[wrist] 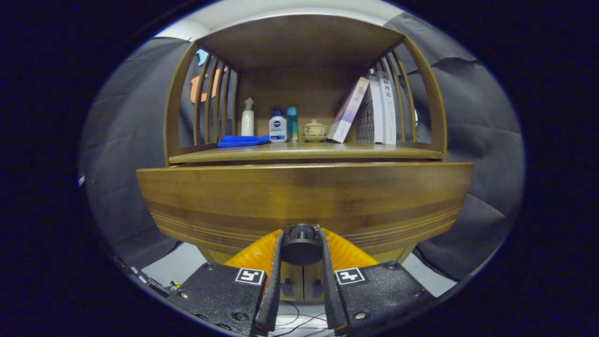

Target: Pull open the drawer, take out the items inside it, and place them on the countertop above the cabinet.

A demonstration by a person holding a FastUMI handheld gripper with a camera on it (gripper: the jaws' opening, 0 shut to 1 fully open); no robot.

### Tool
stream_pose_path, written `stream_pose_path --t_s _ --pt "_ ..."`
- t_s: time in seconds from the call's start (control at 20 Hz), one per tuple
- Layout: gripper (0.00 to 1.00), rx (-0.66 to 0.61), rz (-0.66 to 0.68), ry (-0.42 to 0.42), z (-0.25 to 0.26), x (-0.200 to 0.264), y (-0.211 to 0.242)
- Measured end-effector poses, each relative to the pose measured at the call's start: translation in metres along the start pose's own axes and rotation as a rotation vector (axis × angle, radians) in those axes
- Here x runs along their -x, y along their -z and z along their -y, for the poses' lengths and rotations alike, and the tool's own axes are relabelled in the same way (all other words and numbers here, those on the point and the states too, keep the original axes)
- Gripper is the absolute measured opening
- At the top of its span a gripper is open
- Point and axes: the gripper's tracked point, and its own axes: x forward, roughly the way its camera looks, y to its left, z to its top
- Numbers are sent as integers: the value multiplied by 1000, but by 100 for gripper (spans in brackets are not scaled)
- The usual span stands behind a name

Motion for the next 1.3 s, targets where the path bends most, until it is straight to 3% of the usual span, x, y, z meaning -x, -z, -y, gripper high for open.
stream_pose_path --t_s 0.35,0.45,0.55,0.6,0.75,0.8,0.95,1.1,1.3 --pt "42 18 45 -2 -2 46 -5" --pt "25 39 162 40 2 64 -31" --pt "8 114 190 53 -1 71 -40" --pt "9 98 172 47 0 69 -35" --pt "33 -16 109 -1 4 61 -13" --pt "34 -5 120 13 8 60 -17" --pt "54 33 70 -14 1 54 -7" --pt "60 9 19 -4 4 40 10" --pt "60 -9 25 -11 4 37 9"
